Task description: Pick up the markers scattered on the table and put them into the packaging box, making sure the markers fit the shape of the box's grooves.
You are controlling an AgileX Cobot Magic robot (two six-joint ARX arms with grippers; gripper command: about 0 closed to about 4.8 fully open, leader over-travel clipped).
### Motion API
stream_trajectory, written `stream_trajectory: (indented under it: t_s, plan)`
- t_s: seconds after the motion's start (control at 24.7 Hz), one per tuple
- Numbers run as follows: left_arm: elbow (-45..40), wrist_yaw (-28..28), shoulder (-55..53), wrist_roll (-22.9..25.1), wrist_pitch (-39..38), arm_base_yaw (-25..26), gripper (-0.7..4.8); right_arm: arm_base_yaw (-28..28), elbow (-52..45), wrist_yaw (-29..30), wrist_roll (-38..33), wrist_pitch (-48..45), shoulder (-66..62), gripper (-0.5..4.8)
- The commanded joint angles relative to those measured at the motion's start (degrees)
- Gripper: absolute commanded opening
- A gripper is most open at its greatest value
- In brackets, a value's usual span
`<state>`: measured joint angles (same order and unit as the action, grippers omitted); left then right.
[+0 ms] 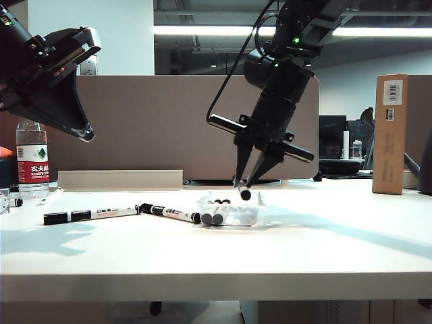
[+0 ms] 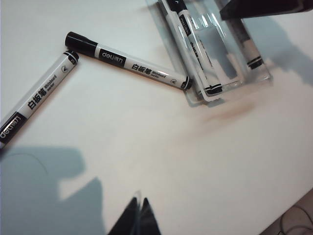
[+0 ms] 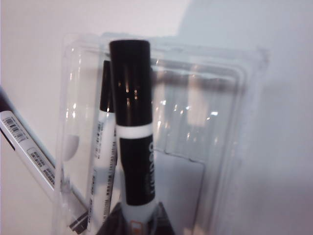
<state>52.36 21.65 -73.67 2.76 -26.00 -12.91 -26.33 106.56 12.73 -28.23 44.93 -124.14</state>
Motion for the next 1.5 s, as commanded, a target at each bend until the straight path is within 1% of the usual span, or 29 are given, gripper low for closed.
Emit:
stream_trajectory:
  t_s: [0.04, 0.12, 0.32, 0.41, 0.93, 1.01, 1.09, 1.13, 1.42, 1.5]
  plan:
    - [0.3, 0.2, 0.3, -0.1, 0.2, 0.0, -0.05, -0.8, 0.2, 0.3, -0.7, -0.3, 0.1, -0.04]
    - [0.3, 0.2, 0.3, 0.0, 0.2, 0.0, -0.05, -1.4, 0.1, -1.1, -0.7, -0.3, 0.1, -0.04]
    - [0.3, 0.2, 0.3, 0.0, 0.3, 0.0, -0.05, -1.4, 0.1, -1.9, -0.2, -0.1, -0.2, -0.04]
    - [0.3, 0.2, 0.3, 0.0, 0.3, 0.0, -0.05, -1.4, 0.1, -3.4, -0.2, -0.1, -0.2, -0.04]
    - [0.3, 0.2, 0.3, 0.0, 0.4, 0.0, -0.04, -1.4, 0.1, -3.9, 0.0, 1.3, -0.7, 0.02]
    - [0.3, 0.2, 0.3, 0.0, 0.4, 0.0, -0.04, -1.4, 0.1, -3.9, 0.0, 1.3, -0.7, 0.36]
    - [0.3, 0.2, 0.3, 0.0, 0.4, 0.0, -0.04, -1.4, 0.1, -3.8, 0.2, 1.4, -0.7, 1.06]
    - [0.3, 0.2, 0.3, 0.0, 0.4, 0.0, -0.04, -1.4, 0.1, -3.7, 0.5, 1.4, -0.7, 1.14]
    - [0.3, 0.2, 0.3, 0.0, 0.4, 0.0, -0.04, -1.4, 0.3, -3.8, 1.0, 1.0, -0.6, 1.14]
    - [0.3, 0.2, 0.3, 0.0, 0.4, 0.0, -0.04, -1.4, 1.9, -3.6, 1.0, 1.3, -0.6, 1.14]
